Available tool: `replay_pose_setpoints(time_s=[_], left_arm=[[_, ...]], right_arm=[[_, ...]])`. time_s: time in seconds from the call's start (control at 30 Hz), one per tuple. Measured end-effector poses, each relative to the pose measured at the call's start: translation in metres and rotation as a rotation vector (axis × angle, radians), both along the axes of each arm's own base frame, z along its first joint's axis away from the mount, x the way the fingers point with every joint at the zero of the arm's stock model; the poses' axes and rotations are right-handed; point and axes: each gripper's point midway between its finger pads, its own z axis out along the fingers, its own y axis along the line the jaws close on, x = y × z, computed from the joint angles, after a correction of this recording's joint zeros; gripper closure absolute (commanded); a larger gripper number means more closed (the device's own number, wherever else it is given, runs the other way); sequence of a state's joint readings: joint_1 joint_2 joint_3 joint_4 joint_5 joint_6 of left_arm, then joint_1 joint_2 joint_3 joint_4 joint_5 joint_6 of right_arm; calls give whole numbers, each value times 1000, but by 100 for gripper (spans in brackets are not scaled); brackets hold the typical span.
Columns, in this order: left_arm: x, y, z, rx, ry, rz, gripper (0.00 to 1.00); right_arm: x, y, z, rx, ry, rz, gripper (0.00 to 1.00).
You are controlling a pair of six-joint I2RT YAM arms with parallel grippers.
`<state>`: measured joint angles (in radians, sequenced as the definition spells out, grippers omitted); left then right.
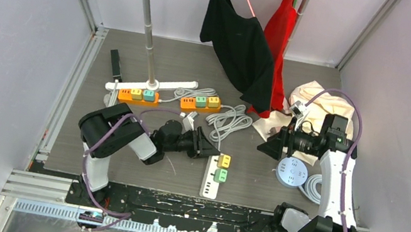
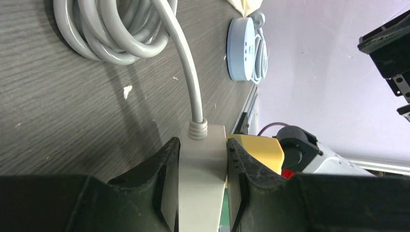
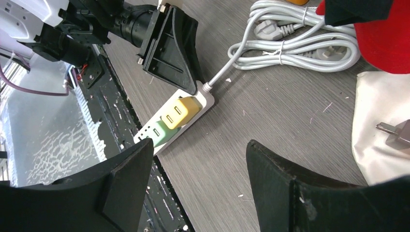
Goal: Pull the plug off the socket
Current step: Move the socket to the center of the board.
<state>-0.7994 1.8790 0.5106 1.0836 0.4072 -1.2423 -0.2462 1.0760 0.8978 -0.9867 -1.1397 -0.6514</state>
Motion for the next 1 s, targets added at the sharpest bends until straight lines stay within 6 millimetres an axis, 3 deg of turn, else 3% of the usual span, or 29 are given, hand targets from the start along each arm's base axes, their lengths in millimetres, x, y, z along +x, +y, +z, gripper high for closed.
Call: replay_pose_setpoints(time_s=[0.17,0.37,0.83,1.0], left_arm=[[9,2,-2,13,-10,70,100],[13,18,-5,45,-22,154,99],[19,41,-18,139,-35,190,63],[21,51,-18,225,-73,194,61]], right_arm=[[0,3,0,-1,-6,13,25],[1,5,-4,-5,8,18,25],[2,5,-7,-19,14,16,25],[3,5,-8,-23,14,15,25]])
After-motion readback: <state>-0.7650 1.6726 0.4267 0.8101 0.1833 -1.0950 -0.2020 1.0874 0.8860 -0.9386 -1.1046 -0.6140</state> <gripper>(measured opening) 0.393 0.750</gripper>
